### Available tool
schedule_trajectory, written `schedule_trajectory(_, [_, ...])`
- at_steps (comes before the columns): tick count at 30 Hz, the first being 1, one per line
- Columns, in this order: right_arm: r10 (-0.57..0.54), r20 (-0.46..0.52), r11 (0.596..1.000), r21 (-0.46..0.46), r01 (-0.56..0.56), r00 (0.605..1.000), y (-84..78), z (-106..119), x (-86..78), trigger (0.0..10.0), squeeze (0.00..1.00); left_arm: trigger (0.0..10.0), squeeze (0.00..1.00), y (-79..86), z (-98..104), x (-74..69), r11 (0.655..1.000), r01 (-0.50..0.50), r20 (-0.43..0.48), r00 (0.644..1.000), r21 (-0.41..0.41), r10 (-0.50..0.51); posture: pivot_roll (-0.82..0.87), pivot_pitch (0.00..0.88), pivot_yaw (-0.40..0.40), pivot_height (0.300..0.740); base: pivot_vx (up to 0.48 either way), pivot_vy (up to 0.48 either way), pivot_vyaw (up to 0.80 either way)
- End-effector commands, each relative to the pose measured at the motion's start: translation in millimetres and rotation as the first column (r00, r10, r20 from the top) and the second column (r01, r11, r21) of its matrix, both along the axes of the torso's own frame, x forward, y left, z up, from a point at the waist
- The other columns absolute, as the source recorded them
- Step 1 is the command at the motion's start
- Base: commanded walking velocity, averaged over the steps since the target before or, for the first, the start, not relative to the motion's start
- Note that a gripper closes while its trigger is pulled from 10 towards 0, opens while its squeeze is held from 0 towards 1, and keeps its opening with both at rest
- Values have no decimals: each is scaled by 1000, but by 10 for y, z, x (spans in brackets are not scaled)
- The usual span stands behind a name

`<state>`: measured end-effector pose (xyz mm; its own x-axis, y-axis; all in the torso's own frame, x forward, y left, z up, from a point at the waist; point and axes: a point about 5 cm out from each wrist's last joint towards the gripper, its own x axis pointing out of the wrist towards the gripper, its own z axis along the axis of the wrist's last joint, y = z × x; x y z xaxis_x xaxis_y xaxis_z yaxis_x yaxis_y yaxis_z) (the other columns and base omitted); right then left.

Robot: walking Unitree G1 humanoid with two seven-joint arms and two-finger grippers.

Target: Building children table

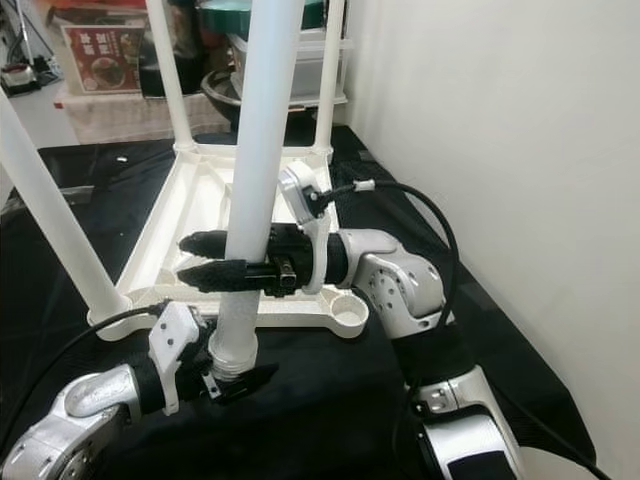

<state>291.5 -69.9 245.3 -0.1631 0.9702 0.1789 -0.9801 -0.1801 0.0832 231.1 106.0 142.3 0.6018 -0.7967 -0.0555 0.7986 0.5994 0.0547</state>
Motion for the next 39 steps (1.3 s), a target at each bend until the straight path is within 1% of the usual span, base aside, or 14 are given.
schedule_trajectory(1, [67,-1,997,26,-67,998,93,32,-82,10000,0,10000,0,-27,18,34,1000,-13,22,1000,-12,14,69,0,-54,740,0,0,0])
schedule_trajectory(2, [67,-1,997,26,-67,998,93,32,-82,10000,0,10000,0,-27,18,34,1000,-13,22,1000,-12,14,69,0,-54,740,0,0,0])
schedule_trajectory(3, [65,-2,998,27,-64,998,94,33,-85,10000,0,2745,0,-27,22,42,1000,-17,26,999,-21,18,69,0,-54,740,0,0,0])
schedule_trajectory(4, [61,-3,998,29,-61,998,94,33,-85,10000,0,0,0,-21,33,51,999,-24,33,999,-36,25,68,0,-54,740,0,0,0])
schedule_trajectory(18, [-27,-31,998,53,28,999,138,23,-33,10000,0,0,0,14,55,84,996,-69,64,995,-53,73,74,0,-56,740,0,0,0])
schedule_trajectory(19, [-50,-53,997,61,53,997,147,16,-13,10000,969,0,0,17,51,91,996,-75,64,995,-48,78,74,0,-56,740,0,0,0])
schedule_trajectory(20, [-85,-66,994,61,89,994,160,8,17,10000,1000,0,0,21,43,97,996,-79,62,995,-38,81,74,0,-56,740,0,0,0])
schedule_trajectory(22, [-136,-66,989,49,139,989,177,-9,55,10000,1000,1843,0,25,33,103,996,-83,61,994,-31,85,73,0,-53,740,0,0,0])
schedule_trajectory(23, [-166,-75,985,39,169,983,192,-25,81,10000,514,6039,0,28,26,107,996,-84,62,994,-23,86,72,0,-51,740,0,0,0])
schedule_trajectory(26, [-166,-75,985,39,169,983,192,-25,81,10000,514,6039,0,28,26,107,996,-84,62,994,-23,86,72,0,-51,740,0,0,0])
schedule_trajectory(27, [-246,-96,968,29,250,964,223,-51,134,10000,0,10000,0,64,2,157,991,-129,86,988,32,125,72,0,-54,740,0,0,0])
schedule_trajectory(30, [-287,-111,956,27,292,951,238,-62,160,10000,0,10000,0,89,-8,192,985,-160,105,983,67,152,72,0,-56,740,0,0,0])
schedule_trajectory(32, [-504,-222,855,12,519,835,344,-125,320,10000,0,10000,0,248,-70,405,899,-381,215,917,214,337,70,0,-56,740,0,0,0])
schedule_trajectory(39, [-617,-340,757,-8,653,710,417,-189,408,10000,0,10000,0,286,-66,530,818,-506,297,853,272,429,70,0,-59,740,0,0,0])
